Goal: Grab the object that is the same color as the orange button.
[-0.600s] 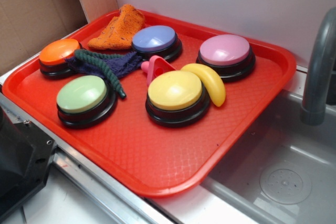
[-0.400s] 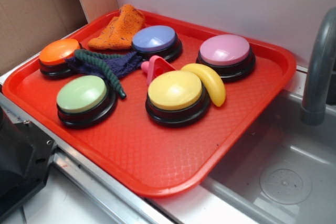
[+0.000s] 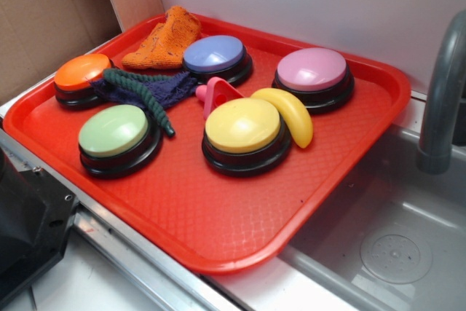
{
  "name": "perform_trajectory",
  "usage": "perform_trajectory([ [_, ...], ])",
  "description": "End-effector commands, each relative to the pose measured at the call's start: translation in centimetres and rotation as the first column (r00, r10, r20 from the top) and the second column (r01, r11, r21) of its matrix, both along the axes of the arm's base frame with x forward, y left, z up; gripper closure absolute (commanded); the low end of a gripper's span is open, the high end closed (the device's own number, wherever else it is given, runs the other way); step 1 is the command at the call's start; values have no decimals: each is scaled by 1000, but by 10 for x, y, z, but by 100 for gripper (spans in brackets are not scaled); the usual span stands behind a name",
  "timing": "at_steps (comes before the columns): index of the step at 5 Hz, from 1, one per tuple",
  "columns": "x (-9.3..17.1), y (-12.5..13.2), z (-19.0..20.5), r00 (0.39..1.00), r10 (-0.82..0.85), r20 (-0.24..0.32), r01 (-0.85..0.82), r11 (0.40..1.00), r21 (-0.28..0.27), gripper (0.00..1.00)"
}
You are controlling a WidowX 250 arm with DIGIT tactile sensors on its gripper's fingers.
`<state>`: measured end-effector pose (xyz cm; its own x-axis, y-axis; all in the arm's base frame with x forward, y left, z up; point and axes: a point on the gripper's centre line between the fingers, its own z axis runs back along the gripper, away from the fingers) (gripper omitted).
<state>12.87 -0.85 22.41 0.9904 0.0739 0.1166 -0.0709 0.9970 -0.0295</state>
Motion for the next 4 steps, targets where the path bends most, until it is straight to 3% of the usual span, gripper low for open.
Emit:
perform_trajectory([
  [1, 43, 30, -22, 986, 156, 65, -157, 987, 17, 0],
  [3, 103, 85, -62, 911, 389, 135, -393, 919, 6, 0],
  [4, 128, 106, -81, 890, 416, 187, -419, 908, -28, 0],
])
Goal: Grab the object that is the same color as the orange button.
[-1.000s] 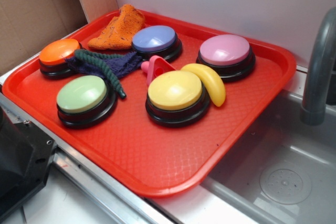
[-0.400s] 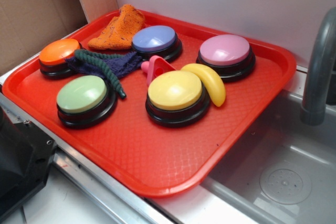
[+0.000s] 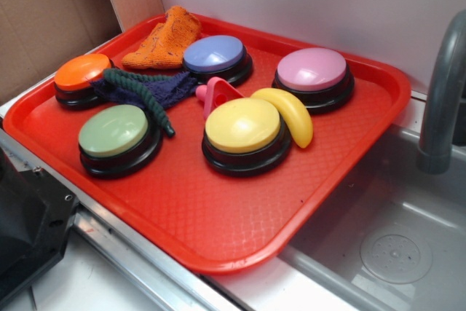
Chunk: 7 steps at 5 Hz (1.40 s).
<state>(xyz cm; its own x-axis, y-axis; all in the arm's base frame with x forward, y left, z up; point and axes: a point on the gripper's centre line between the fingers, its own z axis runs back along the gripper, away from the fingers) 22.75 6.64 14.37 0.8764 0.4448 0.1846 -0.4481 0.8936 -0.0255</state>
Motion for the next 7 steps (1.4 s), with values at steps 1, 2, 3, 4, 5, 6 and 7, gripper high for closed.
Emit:
perform_trajectory([
  [1, 60, 54, -31, 982, 116, 151, -127, 989, 70, 0],
  [2, 77, 64, -46, 975, 138, 173, -156, 983, 97, 0],
  [3, 89, 74, -64, 974, 142, 177, -161, 982, 95, 0],
  [4, 95, 68, -80, 980, 110, 165, -124, 989, 76, 0],
  [5, 96, 64, -89, 981, 115, 157, -129, 988, 87, 0],
  [6, 96, 62, -96, 981, 128, 147, -140, 987, 74, 47],
  [7, 97, 62, -100, 986, 121, 119, -129, 989, 66, 100],
])
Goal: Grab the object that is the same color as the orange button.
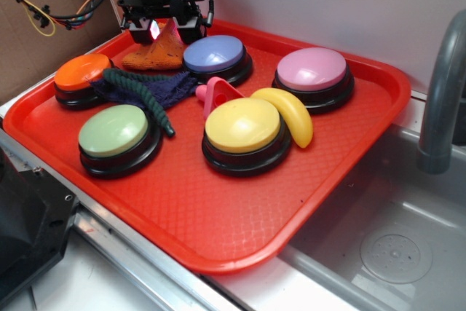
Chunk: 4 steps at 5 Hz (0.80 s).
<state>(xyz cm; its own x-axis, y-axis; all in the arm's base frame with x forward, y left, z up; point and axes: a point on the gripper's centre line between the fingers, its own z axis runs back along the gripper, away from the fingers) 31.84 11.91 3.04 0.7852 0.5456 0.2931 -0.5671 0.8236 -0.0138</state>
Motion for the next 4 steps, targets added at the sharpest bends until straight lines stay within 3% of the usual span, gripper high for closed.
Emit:
perform_trajectory([
  [1, 7, 8, 13, 1000, -20, 17, 20, 1000, -1, 100],
  [2, 6, 6, 21, 1000, -24, 3, 24, 1000, 16, 100],
  [4, -27, -6, 76, 996, -75, -43, 75, 997, 1, 100],
])
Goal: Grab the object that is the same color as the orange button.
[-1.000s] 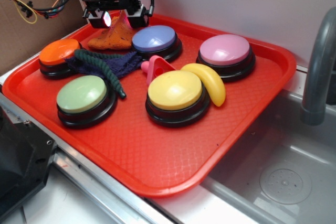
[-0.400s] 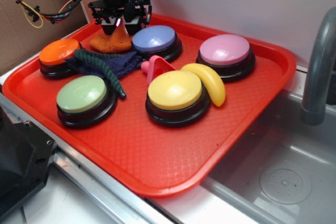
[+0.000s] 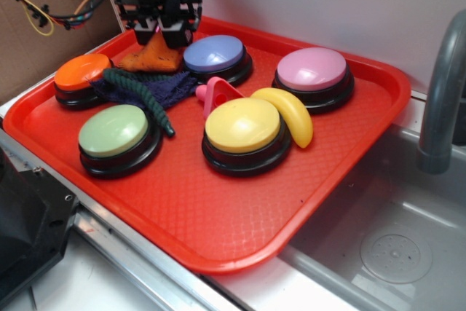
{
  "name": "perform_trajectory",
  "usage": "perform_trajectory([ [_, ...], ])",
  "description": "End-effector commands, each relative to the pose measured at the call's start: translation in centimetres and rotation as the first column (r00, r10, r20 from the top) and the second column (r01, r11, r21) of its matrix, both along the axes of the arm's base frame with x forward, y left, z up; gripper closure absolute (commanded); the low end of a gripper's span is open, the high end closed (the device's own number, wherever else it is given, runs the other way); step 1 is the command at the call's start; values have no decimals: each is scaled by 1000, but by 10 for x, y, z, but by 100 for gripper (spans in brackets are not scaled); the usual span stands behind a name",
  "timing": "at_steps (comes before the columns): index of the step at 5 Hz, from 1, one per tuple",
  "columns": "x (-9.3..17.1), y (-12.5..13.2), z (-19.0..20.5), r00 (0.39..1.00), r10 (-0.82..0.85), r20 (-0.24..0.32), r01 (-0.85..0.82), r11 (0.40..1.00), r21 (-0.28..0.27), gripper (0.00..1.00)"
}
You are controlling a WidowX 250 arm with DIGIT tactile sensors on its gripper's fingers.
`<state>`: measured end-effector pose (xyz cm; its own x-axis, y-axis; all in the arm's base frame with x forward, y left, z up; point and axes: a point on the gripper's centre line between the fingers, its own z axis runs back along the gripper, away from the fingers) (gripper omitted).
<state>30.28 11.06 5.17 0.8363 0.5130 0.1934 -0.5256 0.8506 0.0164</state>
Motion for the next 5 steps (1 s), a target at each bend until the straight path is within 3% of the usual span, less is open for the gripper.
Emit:
perform_trajectory([
  [1, -38, -22, 79, 988, -151, 18, 151, 989, -6, 100],
  [3, -85, -82, 94, 914, -406, 10, 405, 907, -117, 100],
  [4, -93, -104, 92, 868, -497, -8, 491, 860, -138, 100],
  [5, -94, -107, 82, 853, -521, 23, 512, 828, -229, 100],
])
